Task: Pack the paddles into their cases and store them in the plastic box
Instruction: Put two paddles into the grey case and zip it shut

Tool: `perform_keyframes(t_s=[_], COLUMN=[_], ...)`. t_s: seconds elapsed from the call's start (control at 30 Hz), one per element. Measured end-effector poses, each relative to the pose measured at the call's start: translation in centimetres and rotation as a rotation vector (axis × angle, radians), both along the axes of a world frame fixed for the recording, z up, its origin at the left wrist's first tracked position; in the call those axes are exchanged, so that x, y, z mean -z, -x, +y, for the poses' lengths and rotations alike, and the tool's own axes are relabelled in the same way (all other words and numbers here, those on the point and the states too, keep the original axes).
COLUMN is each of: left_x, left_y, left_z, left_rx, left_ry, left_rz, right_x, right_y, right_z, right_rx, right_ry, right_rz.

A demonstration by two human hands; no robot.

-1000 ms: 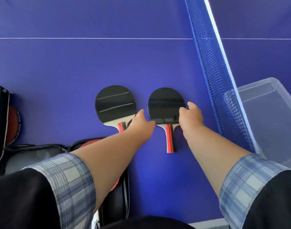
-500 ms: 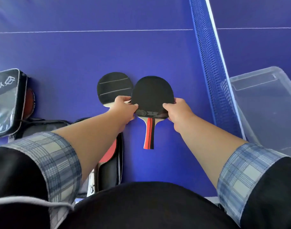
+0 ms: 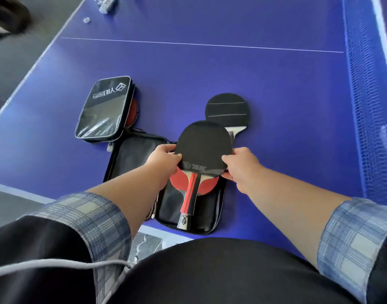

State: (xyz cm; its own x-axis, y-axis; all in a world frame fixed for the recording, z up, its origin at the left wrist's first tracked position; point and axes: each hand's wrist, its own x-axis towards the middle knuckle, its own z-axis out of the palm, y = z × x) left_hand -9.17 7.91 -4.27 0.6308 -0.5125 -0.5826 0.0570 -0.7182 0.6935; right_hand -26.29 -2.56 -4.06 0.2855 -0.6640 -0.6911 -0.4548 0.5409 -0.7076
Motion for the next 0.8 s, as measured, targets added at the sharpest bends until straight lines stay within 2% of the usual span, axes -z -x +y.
perform_keyframes(t_s=[0.23, 0.37, 0.57, 0.8], left_x=[3.7, 5.0, 5.8, 6.0], left_y=[-2.3, -3.2, -3.4, -3.0], left_z=[3.0, 2.9, 2.6, 3.4], left_rx=[0.008, 0.143, 0.282, 0.304], left_ry=[0.002, -0.049, -0.066, -0.049], left_rz=[0.028, -0.013, -0.066, -0.205], right_x=[2.3, 2.8, 3.8, 4.3], right_y=[-1.3, -1.8, -2.4, -2.9], right_z=[4.6, 7.3, 9.2, 9.7], right_rx=[0.04, 0.058, 0.101, 0.045], right_ry=[0.015, 0.071, 0.098, 0.138], right_rz=[0.158, 0.317, 0.327, 0.364])
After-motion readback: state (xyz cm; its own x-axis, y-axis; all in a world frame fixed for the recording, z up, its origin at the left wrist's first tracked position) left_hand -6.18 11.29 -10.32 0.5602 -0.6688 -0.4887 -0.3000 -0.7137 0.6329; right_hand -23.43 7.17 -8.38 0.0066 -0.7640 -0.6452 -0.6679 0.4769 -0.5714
